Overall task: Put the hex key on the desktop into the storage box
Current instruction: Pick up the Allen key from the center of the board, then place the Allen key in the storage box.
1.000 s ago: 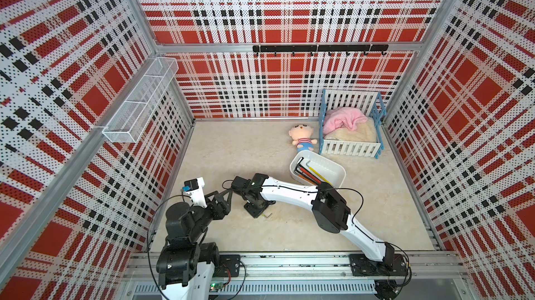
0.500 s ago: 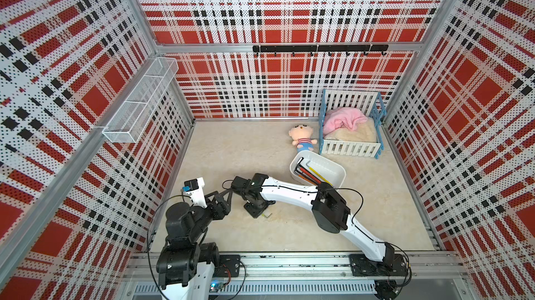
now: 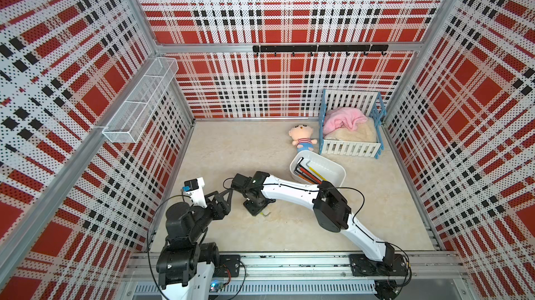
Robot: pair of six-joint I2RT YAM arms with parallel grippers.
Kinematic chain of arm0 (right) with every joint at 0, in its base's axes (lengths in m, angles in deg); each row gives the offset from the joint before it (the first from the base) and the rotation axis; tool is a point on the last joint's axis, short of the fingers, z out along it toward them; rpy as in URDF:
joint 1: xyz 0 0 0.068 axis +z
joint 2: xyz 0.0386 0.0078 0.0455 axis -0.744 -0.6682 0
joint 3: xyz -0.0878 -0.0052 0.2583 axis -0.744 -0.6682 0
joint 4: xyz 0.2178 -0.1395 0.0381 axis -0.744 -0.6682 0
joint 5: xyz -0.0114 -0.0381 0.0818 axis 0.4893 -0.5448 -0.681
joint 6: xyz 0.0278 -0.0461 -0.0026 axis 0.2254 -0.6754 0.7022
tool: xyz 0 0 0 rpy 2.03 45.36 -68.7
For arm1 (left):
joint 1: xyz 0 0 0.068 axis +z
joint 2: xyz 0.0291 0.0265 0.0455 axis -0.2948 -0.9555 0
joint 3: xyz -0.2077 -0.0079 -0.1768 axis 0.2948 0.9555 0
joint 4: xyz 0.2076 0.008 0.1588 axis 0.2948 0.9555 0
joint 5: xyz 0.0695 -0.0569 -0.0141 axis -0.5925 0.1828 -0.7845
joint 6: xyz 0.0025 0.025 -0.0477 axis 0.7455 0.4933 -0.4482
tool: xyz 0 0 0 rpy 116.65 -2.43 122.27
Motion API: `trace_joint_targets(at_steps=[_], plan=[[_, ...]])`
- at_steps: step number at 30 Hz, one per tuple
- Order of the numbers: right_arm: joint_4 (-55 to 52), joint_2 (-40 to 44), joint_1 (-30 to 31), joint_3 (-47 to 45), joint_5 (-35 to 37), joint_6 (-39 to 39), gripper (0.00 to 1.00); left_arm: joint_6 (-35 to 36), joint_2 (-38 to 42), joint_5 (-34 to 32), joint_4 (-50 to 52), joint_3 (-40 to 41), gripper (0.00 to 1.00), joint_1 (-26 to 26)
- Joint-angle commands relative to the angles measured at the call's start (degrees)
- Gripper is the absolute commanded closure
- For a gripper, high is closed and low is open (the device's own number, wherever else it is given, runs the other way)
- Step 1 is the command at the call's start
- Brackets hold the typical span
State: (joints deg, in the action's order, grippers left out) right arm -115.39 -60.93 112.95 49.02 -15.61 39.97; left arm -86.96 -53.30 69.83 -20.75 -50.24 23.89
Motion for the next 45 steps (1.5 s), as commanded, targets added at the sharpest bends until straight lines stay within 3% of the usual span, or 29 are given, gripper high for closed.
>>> trace_joint_targets(at_steps=[1,14,19,33,45], plan=[[1.50,4.18,-1.88,1.35,-0.69,1.00,1.00,0.48,-0.47,0.43,-1.65,0.49,0.26,0.40],[-0.89,7.52,-8.48,5.19,1.71,-0.52,1.00,0.57,-1.13,0.52,-1.67,0.49,0.26,0.39],[-0.86,11.72,-11.95,2.80,3.82,-2.93,1.00,0.66,-1.67,0.57,-1.70,0.49,0.26,0.43],[4.56,28.11,-24.51,-15.07,4.03,-14.35,1.00,0.31,-3.50,0.61,-1.70,0.67,0.26,0.38],[12.92,37.36,-33.54,-37.38,5.09,-25.64,1.00,-0.30,-4.51,-0.04,-1.43,0.74,0.26,0.38]])
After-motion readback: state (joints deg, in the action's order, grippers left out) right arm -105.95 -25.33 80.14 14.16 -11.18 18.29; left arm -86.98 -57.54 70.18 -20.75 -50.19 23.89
